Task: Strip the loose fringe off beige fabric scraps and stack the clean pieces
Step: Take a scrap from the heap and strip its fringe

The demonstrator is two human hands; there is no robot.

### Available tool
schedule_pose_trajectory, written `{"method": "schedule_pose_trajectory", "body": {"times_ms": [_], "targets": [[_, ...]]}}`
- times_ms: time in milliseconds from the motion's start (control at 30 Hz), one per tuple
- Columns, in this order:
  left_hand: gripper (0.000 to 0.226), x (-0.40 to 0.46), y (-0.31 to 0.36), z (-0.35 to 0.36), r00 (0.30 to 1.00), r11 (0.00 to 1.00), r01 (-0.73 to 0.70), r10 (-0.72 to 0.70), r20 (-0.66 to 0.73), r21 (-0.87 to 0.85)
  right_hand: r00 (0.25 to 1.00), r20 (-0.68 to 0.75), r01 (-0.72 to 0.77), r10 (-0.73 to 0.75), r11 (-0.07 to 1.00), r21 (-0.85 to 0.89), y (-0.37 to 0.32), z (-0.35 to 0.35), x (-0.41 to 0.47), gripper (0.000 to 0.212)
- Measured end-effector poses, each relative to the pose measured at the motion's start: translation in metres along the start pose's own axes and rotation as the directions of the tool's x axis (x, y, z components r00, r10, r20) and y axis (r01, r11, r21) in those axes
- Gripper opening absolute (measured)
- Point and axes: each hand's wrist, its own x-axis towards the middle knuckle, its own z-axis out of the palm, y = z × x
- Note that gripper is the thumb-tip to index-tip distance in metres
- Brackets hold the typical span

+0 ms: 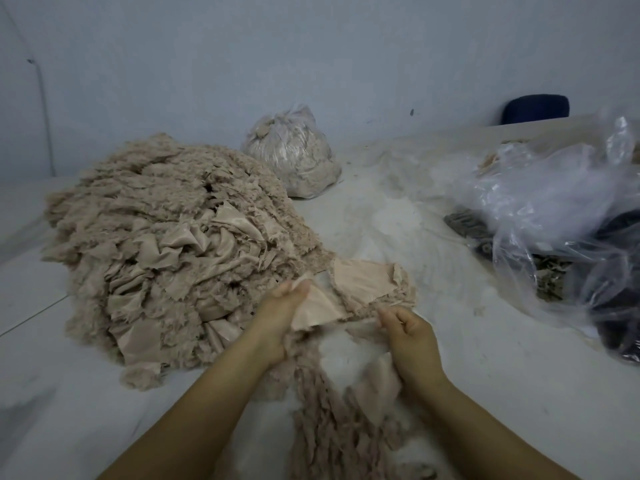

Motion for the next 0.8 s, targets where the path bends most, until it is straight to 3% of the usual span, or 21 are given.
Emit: {"method": "schedule_pose_trajectory", "body": {"times_ms": [100,200,267,333,433,567,800], "targets": [[0.014,0.001,0.010,-0.007,0.994,0.995,-0.093,0.090,0.068,0.033,0.975,0.214,-0.027,0.054,0.992,-0.125,-0.001,-0.009,-0.003,0.042],[0.010,-0.001,0.005,0.009,0.971,0.989,-0.128,0.111,0.210,0.068,0.927,0.372,-0.127,0.050,0.974,0.187,-0.017,0.003,-0.007,0.048],[0.017,-0.001,-0.003,0.019,0.955,0.994,-0.105,0.096,0.282,0.017,0.915,0.399,-0.248,0.066,0.870,0.426,-0.027,0.011,-0.003,0.040],[0.025,0.001,-0.005,0.021,0.956,0.992,-0.121,0.127,0.265,-0.039,0.940,0.312,-0.289,0.136,0.805,0.518,-0.032,0.012,0.004,0.030],[0.026,0.011,0.000,0.020,0.954,0.962,-0.271,0.268,0.134,0.009,0.974,0.156,-0.221,0.167,0.858,0.463,-0.032,0.006,0.020,0.018],[0.027,0.028,0.011,0.028,0.878,0.831,-0.477,0.466,0.109,0.285,0.992,-0.033,-0.107,0.126,0.935,0.339,-0.031,-0.005,0.053,0.042],[0.033,0.047,0.002,0.043,0.891,0.705,-0.443,0.417,0.182,0.554,0.981,-0.123,-0.134,0.152,0.981,0.140,-0.011,-0.014,0.090,0.044]]}}
